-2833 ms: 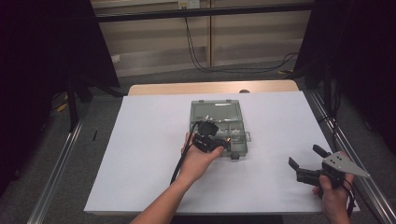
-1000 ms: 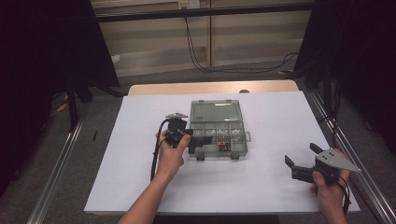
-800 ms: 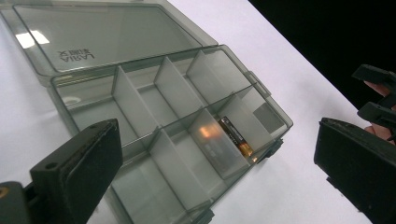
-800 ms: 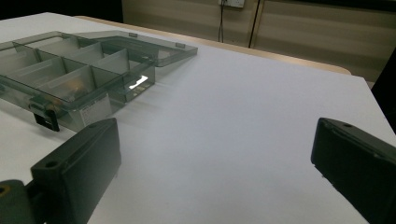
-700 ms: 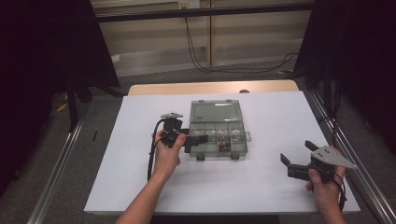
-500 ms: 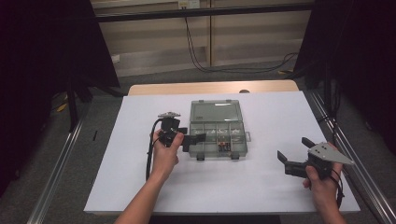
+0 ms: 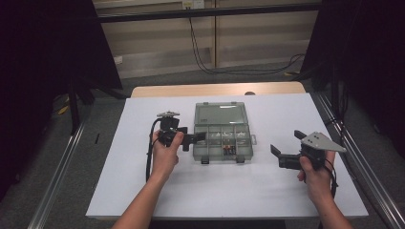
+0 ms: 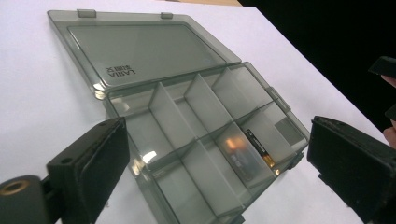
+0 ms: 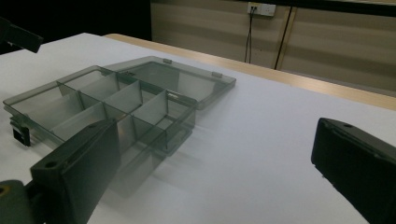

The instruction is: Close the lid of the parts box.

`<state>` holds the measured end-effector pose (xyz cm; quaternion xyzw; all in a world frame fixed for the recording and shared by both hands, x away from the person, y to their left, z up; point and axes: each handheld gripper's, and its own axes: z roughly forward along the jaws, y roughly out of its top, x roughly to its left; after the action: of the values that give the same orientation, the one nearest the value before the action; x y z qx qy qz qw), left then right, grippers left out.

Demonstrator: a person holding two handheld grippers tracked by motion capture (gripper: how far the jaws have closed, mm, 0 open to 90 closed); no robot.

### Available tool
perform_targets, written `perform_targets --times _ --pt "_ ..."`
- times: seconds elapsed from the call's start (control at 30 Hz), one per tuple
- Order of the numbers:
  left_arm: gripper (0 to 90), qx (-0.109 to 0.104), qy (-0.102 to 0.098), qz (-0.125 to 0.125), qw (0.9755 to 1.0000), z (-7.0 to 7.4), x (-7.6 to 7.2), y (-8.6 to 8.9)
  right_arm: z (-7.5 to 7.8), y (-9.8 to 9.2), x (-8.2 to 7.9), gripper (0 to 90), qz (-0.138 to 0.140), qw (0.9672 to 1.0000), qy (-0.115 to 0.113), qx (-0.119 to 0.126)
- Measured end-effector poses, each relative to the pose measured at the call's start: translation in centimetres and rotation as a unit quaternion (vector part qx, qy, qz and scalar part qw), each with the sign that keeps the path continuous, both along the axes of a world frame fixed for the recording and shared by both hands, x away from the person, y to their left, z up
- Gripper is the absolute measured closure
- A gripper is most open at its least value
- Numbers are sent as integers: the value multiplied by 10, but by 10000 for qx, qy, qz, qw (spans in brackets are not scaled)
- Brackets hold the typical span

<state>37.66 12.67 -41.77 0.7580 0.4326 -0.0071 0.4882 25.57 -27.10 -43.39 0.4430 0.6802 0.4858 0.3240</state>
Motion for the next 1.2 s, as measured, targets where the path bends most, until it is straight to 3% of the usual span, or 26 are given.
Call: perform_targets --times 0.1,0.3,0.47,0.6,0.67,0.93,1.0,1.2 --pt "66 -21 31 67 10000 -1 4 3 2 8 8 11 48 9999 44 104" --pt "72 101 2 179 9998 -1 12 8 11 27 21 10 217 9997 -17 64" --pt "82 57 80 261 9996 -5 21 9 17 38 31 7 314 9995 6 -21" --pt "82 20 148 343 9993 -7 27 7 19 40 41 4 380 9992 112 5" --pt "83 34 67 302 9995 -8 30 9 20 40 46 3 405 9990 164 67" --pt "90 -41 31 543 9985 -9 41 13 21 42 68 4 456 9982 308 241" --pt "91 58 -10 618 9981 -11 44 14 21 43 73 4 475 9980 320 269" --pt "98 -61 117 713 9974 -19 52 12 18 45 88 5 528 9967 486 377"
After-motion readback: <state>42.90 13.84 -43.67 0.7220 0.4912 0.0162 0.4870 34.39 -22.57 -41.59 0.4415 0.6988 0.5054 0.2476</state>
